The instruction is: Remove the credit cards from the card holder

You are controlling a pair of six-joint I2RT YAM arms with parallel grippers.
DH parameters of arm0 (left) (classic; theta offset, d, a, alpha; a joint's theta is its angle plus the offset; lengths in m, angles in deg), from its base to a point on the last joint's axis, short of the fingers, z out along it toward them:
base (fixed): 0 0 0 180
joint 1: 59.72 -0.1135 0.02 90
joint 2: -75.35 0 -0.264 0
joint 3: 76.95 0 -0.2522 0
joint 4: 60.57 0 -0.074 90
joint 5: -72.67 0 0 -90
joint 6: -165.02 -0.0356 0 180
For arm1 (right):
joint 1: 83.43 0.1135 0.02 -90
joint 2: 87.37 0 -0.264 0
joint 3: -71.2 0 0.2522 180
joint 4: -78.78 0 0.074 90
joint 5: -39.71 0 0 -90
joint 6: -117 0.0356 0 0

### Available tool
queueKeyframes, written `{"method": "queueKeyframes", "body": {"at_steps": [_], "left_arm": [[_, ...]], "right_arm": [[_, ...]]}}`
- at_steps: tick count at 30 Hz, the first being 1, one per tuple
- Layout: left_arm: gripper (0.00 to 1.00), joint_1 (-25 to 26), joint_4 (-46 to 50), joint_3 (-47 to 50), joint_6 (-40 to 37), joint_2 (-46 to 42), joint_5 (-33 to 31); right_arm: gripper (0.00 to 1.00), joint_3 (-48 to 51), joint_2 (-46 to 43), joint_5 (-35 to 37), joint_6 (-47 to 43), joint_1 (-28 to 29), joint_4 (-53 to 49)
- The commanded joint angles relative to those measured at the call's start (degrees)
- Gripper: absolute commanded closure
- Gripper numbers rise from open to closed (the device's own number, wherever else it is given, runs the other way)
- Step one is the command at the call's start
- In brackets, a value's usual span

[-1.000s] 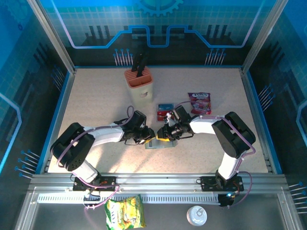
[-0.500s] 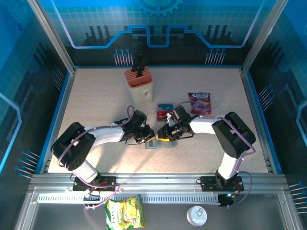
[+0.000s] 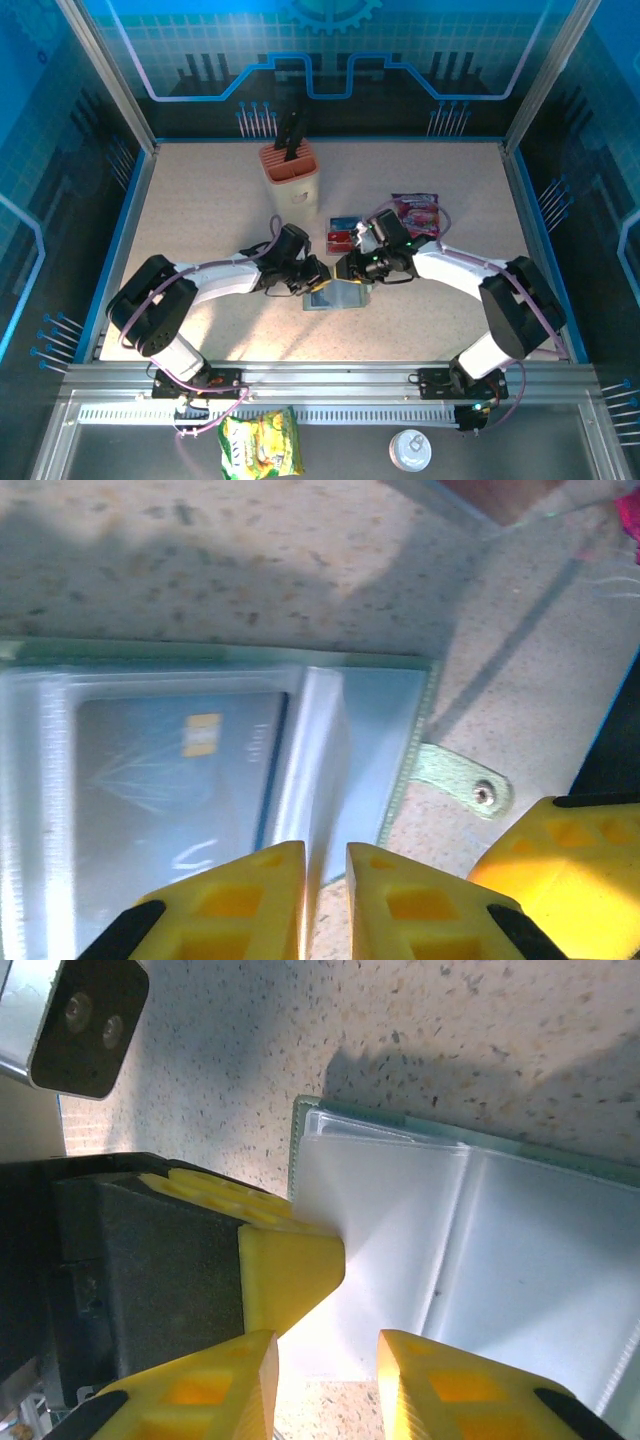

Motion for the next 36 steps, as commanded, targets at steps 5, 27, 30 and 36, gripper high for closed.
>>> {"method": "queueKeyframes", "body": {"at_steps": [5, 27, 30, 36], "left_arm": [[0.83, 2.49, -0.97, -5.02, 1.03, 4.42, 2.37], [0.76, 5.66, 0.78, -12.82, -2.07, 10.53, 3.91], [0.79, 5.46, 3.21, -12.37, -3.37, 8.82, 2.02], [0.82, 3.6, 4.58, -8.09, -4.04, 4.44, -0.03]], "right_arm": [[0.68, -1.07, -5.76, 4.85, -3.83, -2.84, -9.23], [0.68, -1.72, -9.94, 6.21, -4.49, -4.48, -12.31], [0.68, -1.72, -9.15, 5.73, -4.25, -4.32, -11.85], [0.68, -1.72, -7.68, 4.77, -3.1, -3.63, -9.56]]}}
